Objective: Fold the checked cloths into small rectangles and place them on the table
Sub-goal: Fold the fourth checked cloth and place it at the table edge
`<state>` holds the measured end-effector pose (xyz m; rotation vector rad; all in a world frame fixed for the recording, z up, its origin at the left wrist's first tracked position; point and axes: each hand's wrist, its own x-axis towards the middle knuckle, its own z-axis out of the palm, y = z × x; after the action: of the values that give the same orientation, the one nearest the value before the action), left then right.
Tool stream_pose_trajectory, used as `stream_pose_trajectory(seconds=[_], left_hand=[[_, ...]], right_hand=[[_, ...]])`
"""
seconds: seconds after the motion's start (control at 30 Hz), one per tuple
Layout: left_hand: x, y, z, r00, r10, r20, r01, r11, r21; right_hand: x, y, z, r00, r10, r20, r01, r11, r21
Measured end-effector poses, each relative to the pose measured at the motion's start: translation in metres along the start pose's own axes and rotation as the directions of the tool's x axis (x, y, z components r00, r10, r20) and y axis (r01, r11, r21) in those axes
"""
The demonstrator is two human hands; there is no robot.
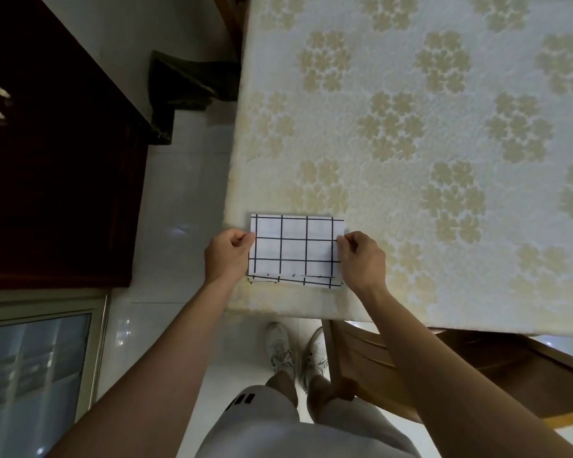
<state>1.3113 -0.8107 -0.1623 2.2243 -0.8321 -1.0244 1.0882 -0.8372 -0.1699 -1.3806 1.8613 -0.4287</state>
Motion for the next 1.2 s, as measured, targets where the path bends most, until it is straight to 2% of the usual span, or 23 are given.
stream_pose_trajectory(seconds=[0.17, 0.27, 0.4, 0.53, 0.7, 0.83, 0.9, 1.03, 1.2], left_hand=[[-0.003, -0.003, -0.009, 0.999, 0.028, -0.024, -0.027, 0.999, 0.043], [-0.02, -0.004, -0.027, 0.98, 0.2, -0.016, -0.193, 0.963, 0.186], [-0.051, -0.004, -0.043, 0.855, 0.513, 0.077, -0.49, 0.749, 0.445], [-0.075, -0.01, -0.045, 0.739, 0.635, 0.222, -0.62, 0.514, 0.593], [-0.086, -0.025, -0.044, 0.739, 0.579, 0.346, -0.639, 0.437, 0.633], [-0.087, -0.029, -0.038, 0.742, 0.472, 0.476, -0.659, 0.379, 0.65], [-0.086, -0.029, -0.033, 0.741, 0.427, 0.518, -0.663, 0.343, 0.665], [-0.079, -0.027, -0.02, 0.765, 0.365, 0.531, -0.637, 0.304, 0.708], [-0.067, -0.034, -0.007, 0.8, 0.317, 0.51, -0.597, 0.321, 0.736]], right_hand=[[-0.004, 0.003, -0.006, 1.0, 0.021, -0.002, -0.021, 0.999, -0.031], [-0.018, 0.005, -0.019, 0.999, -0.031, -0.027, 0.029, 0.996, -0.084], [-0.044, 0.003, -0.037, 0.98, -0.198, -0.036, 0.189, 0.968, -0.166], [-0.067, 0.005, -0.041, 0.929, -0.37, -0.008, 0.35, 0.886, -0.305], [-0.089, 0.011, -0.03, 0.88, -0.464, 0.101, 0.453, 0.759, -0.468], [-0.099, 0.008, -0.02, 0.891, -0.423, 0.164, 0.442, 0.729, -0.524], [-0.101, 0.006, -0.017, 0.895, -0.373, 0.244, 0.445, 0.72, -0.532], [-0.085, 0.005, -0.012, 0.854, -0.268, 0.446, 0.501, 0.655, -0.566], [-0.068, 0.01, -0.006, 0.836, -0.212, 0.506, 0.517, 0.616, -0.595]])
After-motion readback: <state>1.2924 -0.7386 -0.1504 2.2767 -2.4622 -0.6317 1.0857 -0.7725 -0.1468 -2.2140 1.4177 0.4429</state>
